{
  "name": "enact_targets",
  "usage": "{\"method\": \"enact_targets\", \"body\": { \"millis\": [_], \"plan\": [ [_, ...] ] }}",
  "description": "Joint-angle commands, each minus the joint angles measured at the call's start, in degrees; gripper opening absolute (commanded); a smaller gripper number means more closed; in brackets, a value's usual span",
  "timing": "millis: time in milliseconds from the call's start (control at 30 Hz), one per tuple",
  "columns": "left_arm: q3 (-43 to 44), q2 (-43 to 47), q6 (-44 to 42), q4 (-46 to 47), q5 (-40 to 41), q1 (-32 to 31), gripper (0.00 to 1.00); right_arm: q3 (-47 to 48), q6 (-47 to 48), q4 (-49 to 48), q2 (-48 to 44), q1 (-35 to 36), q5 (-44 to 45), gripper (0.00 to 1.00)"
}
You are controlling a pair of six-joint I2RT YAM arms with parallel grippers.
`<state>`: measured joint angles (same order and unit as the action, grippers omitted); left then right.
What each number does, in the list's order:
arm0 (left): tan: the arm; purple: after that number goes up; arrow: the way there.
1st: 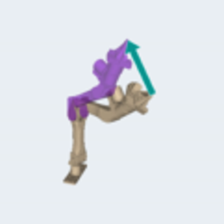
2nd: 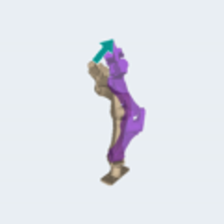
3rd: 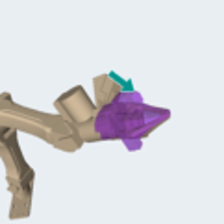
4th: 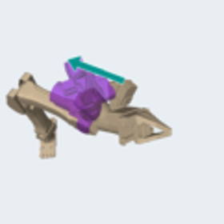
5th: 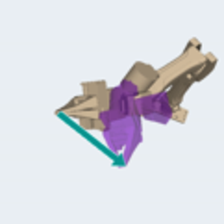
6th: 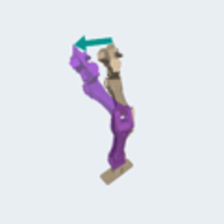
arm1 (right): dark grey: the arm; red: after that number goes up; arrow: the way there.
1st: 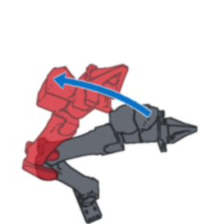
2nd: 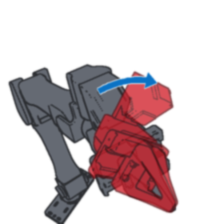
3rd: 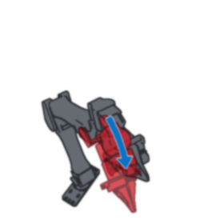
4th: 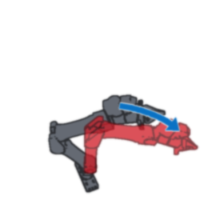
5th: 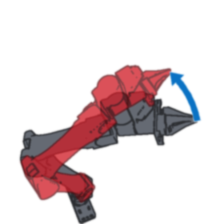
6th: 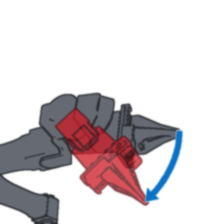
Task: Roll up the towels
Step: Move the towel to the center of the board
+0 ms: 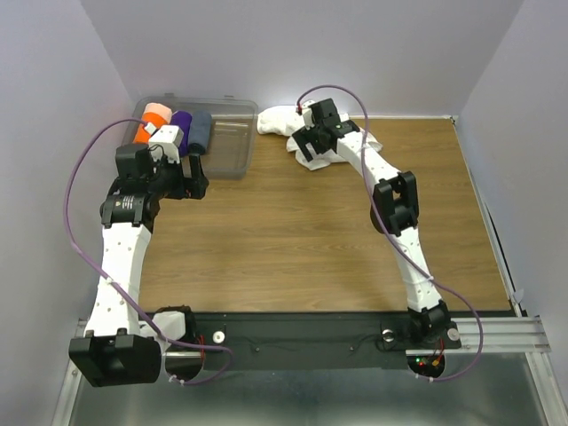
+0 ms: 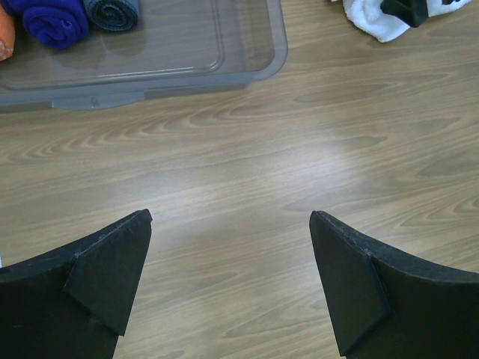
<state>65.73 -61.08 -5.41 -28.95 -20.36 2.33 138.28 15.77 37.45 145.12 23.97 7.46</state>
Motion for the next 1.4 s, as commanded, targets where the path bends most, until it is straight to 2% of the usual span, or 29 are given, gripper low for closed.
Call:
{"method": "enact_targets", "body": {
  "millis": [0, 33, 67, 100, 133, 167, 233, 267, 333, 367, 433, 467, 533, 633, 667, 700, 800, 933, 1000, 1067, 1133, 1267, 1367],
  "plan": [
    [-0.52, 2.02, -2.06, -0.06, -0.82, 0.05, 0.99, 1.83, 1.63, -5.28, 1.91, -0.94, 5.37, 0.93],
    [-0.69, 2.28, -2.67, -0.14, -1.0, 0.05, 0.99, -0.01, 1.72, -5.2, 2.01, -1.03, 6.06, 0.85],
    [-0.78, 2.37, -2.76, 0.03, -1.17, 0.05, 0.99, -1.85, 1.2, -5.11, 1.66, -1.03, 6.16, 0.56],
    [-0.96, 2.37, -3.29, -0.05, -1.96, 0.05, 0.99, -3.96, 0.67, -5.02, 0.7, -1.03, 5.81, 0.36],
    [-0.35, 2.46, -4.6, -0.14, -2.66, -0.04, 0.99, -6.33, -0.9, -4.67, -2.61, -1.03, 4.15, 0.13],
    [0.53, 2.37, -5.74, -0.75, -3.1, 0.04, 0.99, -9.75, -1.87, -4.58, -5.35, -1.03, 3.18, 0.01],
    [3.33, 2.37, -7.59, -1.2, -3.81, 0.05, 0.99, -20.64, -3.46, -4.49, -11.32, -1.11, 0.9, 0.01],
    [4.04, 2.37, -8.56, -1.37, -3.81, 0.05, 0.99, -23.99, -5.73, -4.58, -18.4, -1.2, -0.51, 0.01],
    [5.62, 2.11, -10.84, -1.55, -5.3, -0.13, 0.99, -33.66, -8.37, -4.58, -25.29, -1.81, -2.62, 0.01],
    [5.89, 1.58, -11.2, -1.55, -6.26, -0.13, 0.99, -36.21, -11.95, -4.49, -31.24, -1.9, -4.89, 0.01],
    [5.46, 0.7, -11.2, -1.55, -10.04, -0.39, 0.99, -44.82, -15.05, -4.32, -37.34, -1.82, -9.46, 0.01],
    [5.11, -0.35, -10.94, -1.29, -11.09, -0.92, 0.99, -47.55, -19.59, -4.4, -41.98, -1.82, -14.53, 0.01],
    [3.79, -1.76, -9.27, -0.5, -13.82, -1.53, 0.99, -54.73, -23.83, -5.1, -45.0, -1.12, -23.05, 0.01],
    [3.44, -4.31, -7.69, 0.21, -18.04, -2.15, 0.99, -60.74, -22.28, -7.21, -50.1, 2.21, -30.12, 0.02],
    [3.44, -5.18, -7.51, 0.64, -19.01, -2.15, 0.99, -62.41, -20.62, -6.7, -50.89, 2.92, -33.45, 0.09],
    [3.35, -5.28, -7.34, 1.0, -20.41, -2.24, 0.99, -63.04, -19.73, -6.26, -52.38, 3.54, -34.87, 0.37],
    [2.73, -5.45, -6.98, 2.58, -20.51, -4.61, 0.99, -62.26, -17.97, -3.8, -54.67, 3.89, -35.68, 0.91],
    [0.37, -5.45, -7.95, 3.11, -19.28, -7.86, 0.99, -59.62, -17.0, -3.09, -59.68, 3.63, -31.64, 0.92],
    [-1.56, -5.28, -8.74, 3.72, -19.1, -10.32, 0.99, -58.83, -17.35, -3.26, -60.48, 3.46, -29.71, 0.88],
    [-5.43, -5.02, -8.65, 5.65, -18.58, -12.68, 0.91, -57.69, -18.05, -3.17, -58.12, 3.54, -26.55, 0.79],
    [-8.76, -5.1, -7.96, 6.97, -18.4, -14.27, 0.82, -57.33, -18.32, -3.17, -56.09, 3.54, -24.09, 0.76],
    [-10.71, -6.24, -5.58, 9.61, -19.28, -16.48, 0.77, -56.02, -18.23, -3.26, -51.7, 3.63, -28.01, 0.77],
    [-11.68, -6.77, -4.0, 11.63, -19.89, -16.48, 0.76, -53.74, -18.67, -3.44, -48.45, 3.89, -28.82, 0.82]
  ]
}}
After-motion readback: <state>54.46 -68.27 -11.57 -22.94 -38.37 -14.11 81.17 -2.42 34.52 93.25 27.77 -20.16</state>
